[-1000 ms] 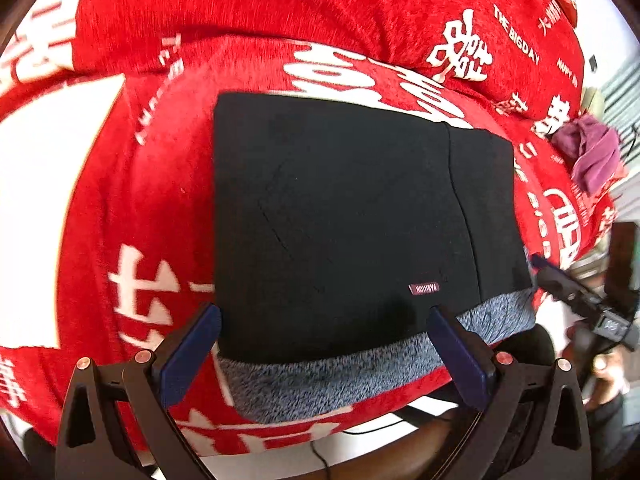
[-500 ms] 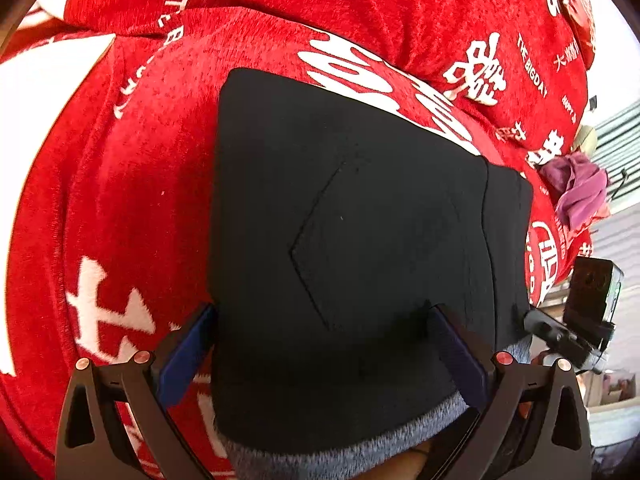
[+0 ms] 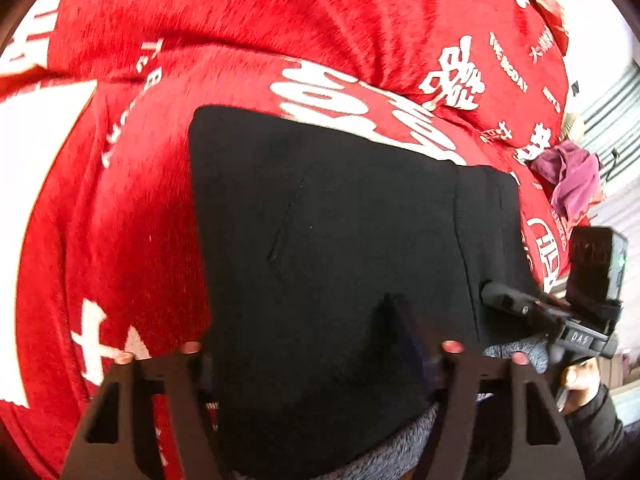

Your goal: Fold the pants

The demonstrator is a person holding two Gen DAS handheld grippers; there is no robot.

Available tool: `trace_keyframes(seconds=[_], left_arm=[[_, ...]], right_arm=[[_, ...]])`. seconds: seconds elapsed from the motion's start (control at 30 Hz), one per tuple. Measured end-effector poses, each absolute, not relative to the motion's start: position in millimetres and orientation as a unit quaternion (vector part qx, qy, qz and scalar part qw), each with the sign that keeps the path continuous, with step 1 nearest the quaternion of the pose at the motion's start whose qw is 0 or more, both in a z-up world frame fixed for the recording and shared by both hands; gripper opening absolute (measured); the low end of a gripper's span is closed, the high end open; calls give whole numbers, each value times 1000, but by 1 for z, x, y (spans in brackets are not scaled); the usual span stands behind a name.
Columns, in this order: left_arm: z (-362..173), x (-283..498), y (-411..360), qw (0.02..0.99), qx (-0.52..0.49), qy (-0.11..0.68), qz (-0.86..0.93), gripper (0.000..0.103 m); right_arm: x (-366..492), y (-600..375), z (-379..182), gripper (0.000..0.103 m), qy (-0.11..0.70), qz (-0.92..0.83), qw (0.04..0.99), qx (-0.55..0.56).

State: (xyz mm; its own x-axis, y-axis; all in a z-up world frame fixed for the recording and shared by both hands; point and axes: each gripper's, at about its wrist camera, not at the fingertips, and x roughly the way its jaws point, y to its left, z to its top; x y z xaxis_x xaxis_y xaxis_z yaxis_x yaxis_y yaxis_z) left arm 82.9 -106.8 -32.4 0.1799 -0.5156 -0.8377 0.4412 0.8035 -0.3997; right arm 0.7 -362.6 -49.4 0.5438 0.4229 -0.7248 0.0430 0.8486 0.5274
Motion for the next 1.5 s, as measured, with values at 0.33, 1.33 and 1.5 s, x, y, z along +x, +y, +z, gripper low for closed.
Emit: trace_keyframes(seconds=[0.33,1.33,1.5], left_arm=[[18,93,-113,776,-57,533,-333,50],[-58,211,-140,743,-103,599,-280,78],[-43,206,-121,748,-108,601,-259,78]], right_arm=[[1,-357,9,52,433,120,866,220],[131,-430,-61,72,499,101,820,261],[126,-444,-67,81,507,84,799,311]])
